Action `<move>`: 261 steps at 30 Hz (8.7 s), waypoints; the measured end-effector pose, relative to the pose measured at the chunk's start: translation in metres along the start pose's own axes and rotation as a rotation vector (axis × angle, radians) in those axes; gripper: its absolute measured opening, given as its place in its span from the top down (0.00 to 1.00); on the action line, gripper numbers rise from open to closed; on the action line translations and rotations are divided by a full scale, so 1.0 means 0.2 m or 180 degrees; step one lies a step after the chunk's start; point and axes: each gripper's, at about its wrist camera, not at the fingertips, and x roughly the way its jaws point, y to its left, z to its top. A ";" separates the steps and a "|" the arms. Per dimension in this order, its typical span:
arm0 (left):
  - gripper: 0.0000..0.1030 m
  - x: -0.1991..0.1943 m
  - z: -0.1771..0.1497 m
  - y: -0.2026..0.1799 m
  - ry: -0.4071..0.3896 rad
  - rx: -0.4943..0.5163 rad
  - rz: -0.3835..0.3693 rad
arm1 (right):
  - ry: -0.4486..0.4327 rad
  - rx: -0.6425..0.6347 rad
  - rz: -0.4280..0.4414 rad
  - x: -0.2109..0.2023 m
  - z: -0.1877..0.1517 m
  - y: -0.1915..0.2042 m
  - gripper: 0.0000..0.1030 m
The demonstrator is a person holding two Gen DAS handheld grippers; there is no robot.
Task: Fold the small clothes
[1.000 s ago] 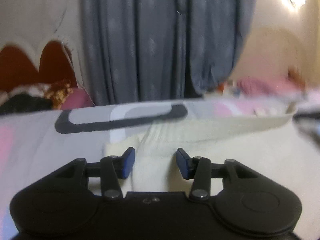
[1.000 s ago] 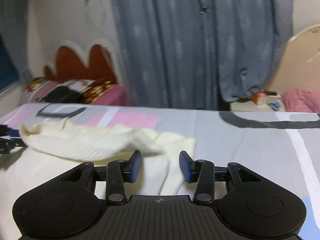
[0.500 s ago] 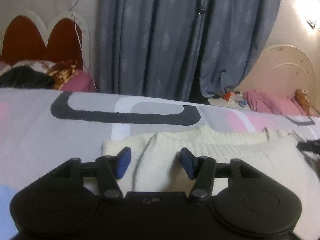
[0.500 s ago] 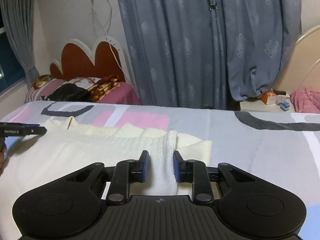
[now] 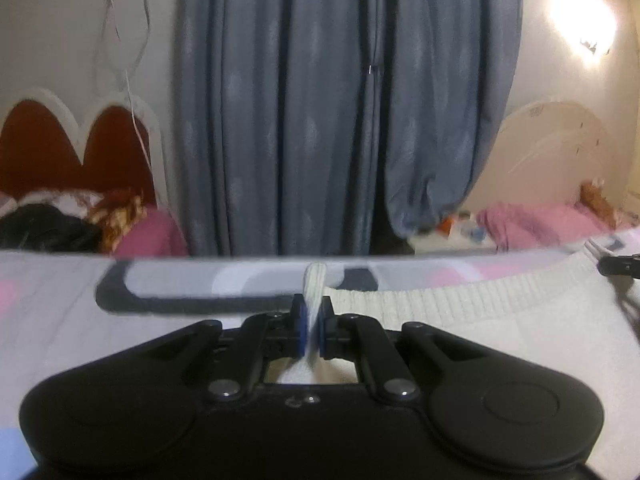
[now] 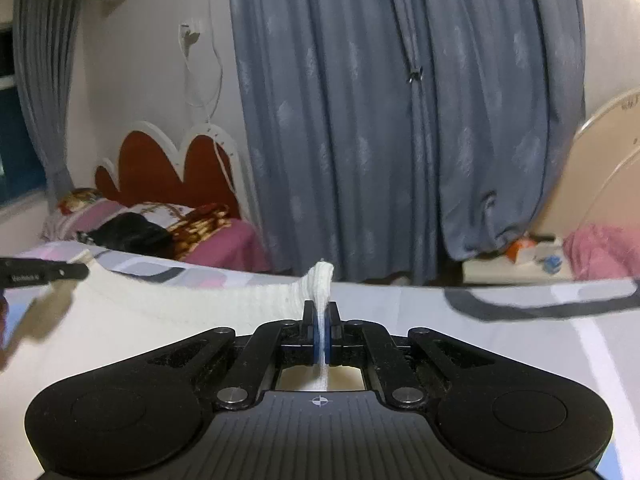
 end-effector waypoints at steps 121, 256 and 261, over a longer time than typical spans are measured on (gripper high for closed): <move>0.82 -0.67 -0.73 0.04 -0.0240 -0.3229 -0.0009 | 0.0564 0.0468 0.0157 -0.14 -0.14 0.84 1.00; 0.29 -0.67 -0.29 -0.65 0.0501 -0.0371 -0.0594 | 0.0700 0.0832 -0.0255 -0.82 -0.38 0.16 0.54; 0.28 -0.50 -0.24 -0.55 0.0524 -0.1003 -0.1037 | 0.0591 0.1343 -0.0117 -0.63 -0.26 -0.02 0.53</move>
